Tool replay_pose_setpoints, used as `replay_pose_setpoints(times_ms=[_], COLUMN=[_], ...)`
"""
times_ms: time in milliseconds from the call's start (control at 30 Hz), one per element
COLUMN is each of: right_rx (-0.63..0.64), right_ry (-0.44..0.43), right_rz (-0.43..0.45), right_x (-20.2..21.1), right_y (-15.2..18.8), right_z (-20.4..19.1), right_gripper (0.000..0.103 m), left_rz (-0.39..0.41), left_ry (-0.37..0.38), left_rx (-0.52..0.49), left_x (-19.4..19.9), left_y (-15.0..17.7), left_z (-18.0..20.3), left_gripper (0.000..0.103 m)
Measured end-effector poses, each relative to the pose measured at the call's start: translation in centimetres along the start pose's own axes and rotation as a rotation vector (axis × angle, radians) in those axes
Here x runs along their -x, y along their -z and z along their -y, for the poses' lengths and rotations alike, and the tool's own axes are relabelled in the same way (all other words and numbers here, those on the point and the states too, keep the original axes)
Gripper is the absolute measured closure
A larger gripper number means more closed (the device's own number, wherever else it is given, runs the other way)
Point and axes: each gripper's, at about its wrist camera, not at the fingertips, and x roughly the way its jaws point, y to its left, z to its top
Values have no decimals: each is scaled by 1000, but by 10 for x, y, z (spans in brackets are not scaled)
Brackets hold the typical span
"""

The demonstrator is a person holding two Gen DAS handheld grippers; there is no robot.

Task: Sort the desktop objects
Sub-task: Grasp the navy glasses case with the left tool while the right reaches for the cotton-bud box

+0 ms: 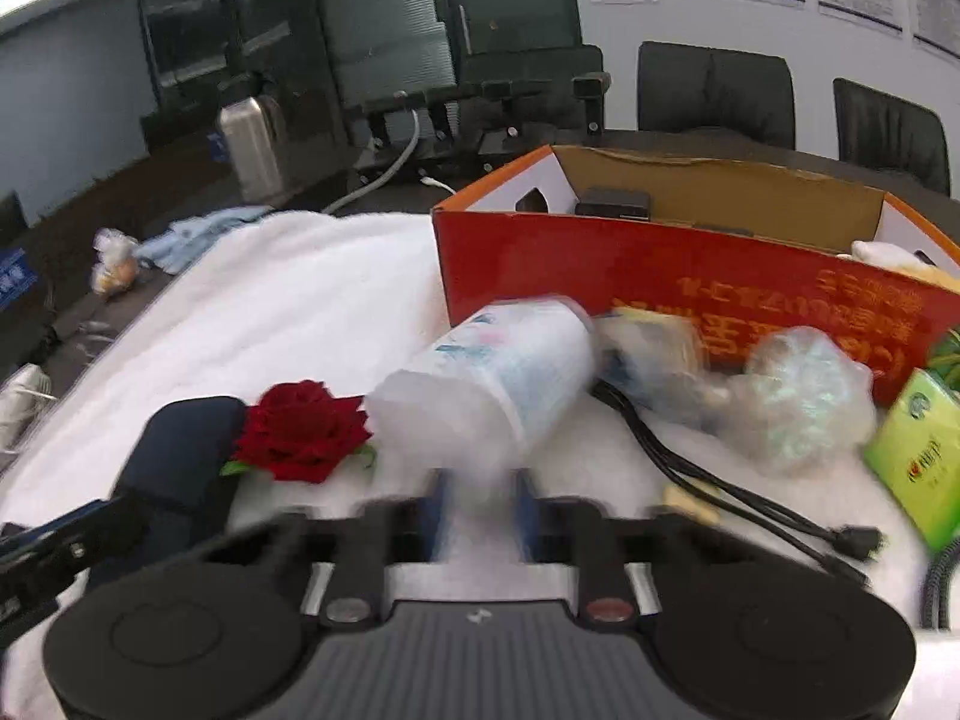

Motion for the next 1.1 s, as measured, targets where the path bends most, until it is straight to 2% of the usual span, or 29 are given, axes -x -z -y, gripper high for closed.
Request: replay_pose_setpoints(times_ms=[67,100,167,200,233,267,300,367,467,500,567,633,700,800,967,1033,1100], right_rx=[32,50,21,-24,-62,-104,-131,-164,-195,-187,-164,-144,-128,-173,-320,-359,-379], right_ry=[23,26,7,-9,-18,-23,-26,-53,-77,-64,15,56,96,123,70,96,136], right_rz=[17,13,-5,-11,-16,-19,-17,-24,-60,-74,-106,-133,-130,-157,-197,-198,-219], right_x=[13,18,24,26,25,23,20,11,-9,-16,-34,-50,-60,-66,-59,-61,-73], right_y=[4,5,7,7,5,3,2,-3,-17,-22,-31,-37,-44,-53,-63,-71,-77], right_z=[3,4,14,21,26,30,31,29,17,11,-1,-10,-20,-25,-13,-8,-3], right_gripper=[100,94,84,64,43,39,38,38,37,35,32,21,20,21,19,14,14], left_rz=[-31,-39,4,23,35,18,-8,-52,-103,-118,-163,-159,-168,-175,-172,-172,-172], left_ry=[2,-15,-85,-104,-105,-93,-86,-71,-130,-135,-98,-77,-66,-56,-40,-42,-39], left_rx=[-41,-66,-143,-195,-253,-298,-309,-294,-265,-253,-200,-199,-203,-219,-221,-233,-250], left_x=[8,10,12,11,9,4,0,-11,-29,-32,-40,-39,-38,-37,-34,-33,-34], left_y=[0,0,2,4,7,8,9,9,10,10,9,4,0,-1,0,1,0], left_z=[4,7,21,29,37,44,50,53,47,43,32,27,27,28,26,29,32], left_gripper=[75,72,32,7,5,5,5,5,5,6,18,33,38,39,40,40,40])
